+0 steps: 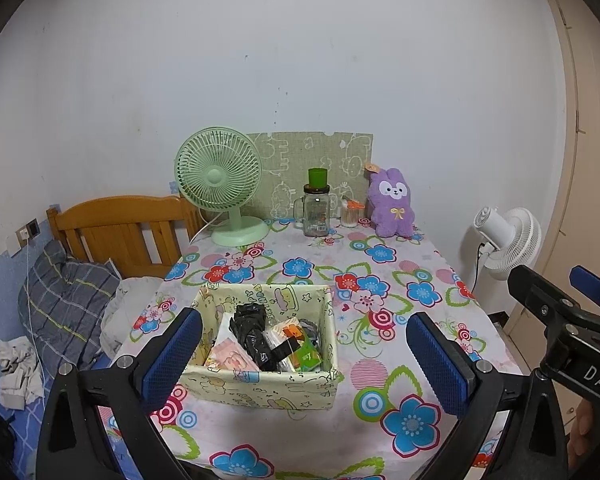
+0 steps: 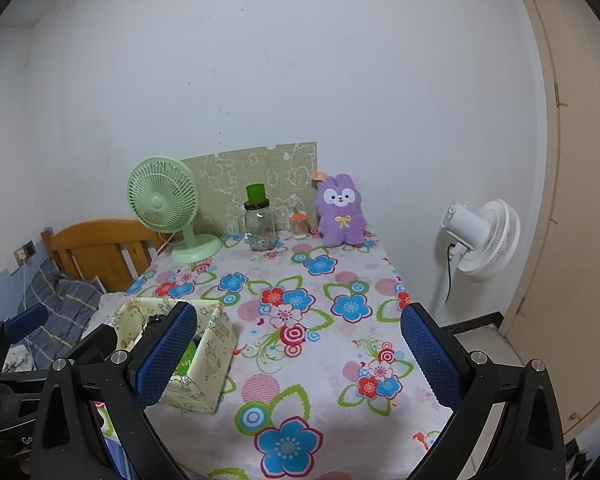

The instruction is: Organize soft objects

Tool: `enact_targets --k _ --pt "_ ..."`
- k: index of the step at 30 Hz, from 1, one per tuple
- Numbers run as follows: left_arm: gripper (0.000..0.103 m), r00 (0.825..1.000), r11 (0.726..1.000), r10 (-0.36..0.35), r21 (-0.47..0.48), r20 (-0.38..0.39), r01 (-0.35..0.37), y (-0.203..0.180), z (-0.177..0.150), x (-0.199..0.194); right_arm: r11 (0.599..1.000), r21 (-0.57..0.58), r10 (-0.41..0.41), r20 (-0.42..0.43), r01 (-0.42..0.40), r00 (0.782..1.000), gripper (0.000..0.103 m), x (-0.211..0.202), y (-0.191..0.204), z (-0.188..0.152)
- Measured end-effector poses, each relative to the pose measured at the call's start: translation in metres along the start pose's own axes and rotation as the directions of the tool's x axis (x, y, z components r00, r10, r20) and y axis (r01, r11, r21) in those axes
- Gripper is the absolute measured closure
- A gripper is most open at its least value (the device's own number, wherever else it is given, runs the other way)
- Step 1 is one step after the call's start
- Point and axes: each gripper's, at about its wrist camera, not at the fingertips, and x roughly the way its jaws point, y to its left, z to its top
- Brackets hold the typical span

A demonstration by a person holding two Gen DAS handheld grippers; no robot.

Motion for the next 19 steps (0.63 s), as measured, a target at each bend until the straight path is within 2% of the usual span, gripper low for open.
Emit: enact_targets --k 19 --pt "0.0 1.0 1.0 0.002 0.0 -0.003 -0.002 0.0016 -0.001 0.0012 1.0 -0.001 -0.002 -0.003 0.002 1.0 0.0 0.0006 0.0002 -0.0014"
